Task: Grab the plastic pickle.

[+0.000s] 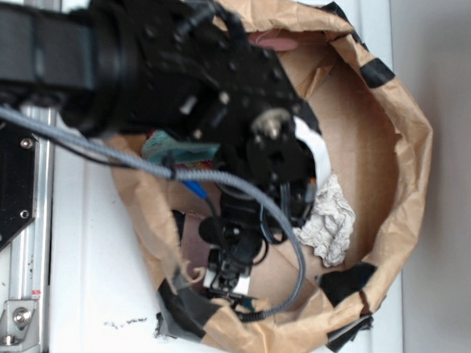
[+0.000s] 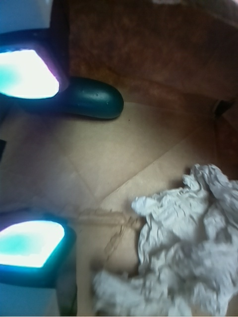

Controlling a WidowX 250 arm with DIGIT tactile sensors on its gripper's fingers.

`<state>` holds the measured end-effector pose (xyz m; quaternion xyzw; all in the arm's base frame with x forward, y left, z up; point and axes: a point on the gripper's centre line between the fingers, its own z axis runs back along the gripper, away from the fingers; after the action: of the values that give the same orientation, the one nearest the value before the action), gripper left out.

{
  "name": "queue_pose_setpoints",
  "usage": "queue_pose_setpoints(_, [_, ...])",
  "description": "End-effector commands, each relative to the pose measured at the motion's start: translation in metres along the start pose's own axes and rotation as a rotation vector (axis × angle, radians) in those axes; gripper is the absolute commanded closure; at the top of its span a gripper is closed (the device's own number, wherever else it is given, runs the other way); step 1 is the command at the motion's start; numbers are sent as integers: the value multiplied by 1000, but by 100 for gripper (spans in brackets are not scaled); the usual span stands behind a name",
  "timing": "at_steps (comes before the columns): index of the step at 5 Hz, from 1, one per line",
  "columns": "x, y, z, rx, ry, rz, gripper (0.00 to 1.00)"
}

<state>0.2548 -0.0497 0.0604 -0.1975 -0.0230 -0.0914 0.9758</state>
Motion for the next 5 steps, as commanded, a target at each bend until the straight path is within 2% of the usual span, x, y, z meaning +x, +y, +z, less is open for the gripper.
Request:
queue_pose_setpoints(1, [-3, -24, -15, 12, -36, -182, 0])
queue_pose_setpoints(2, [-9, -36, -13, 63, -74, -233, 0])
queue_pose_setpoints(4, [-5, -39, -14, 156, -149, -363, 0])
queue_pose_setpoints(5, [-1, -41, -16, 110, -155, -447, 0])
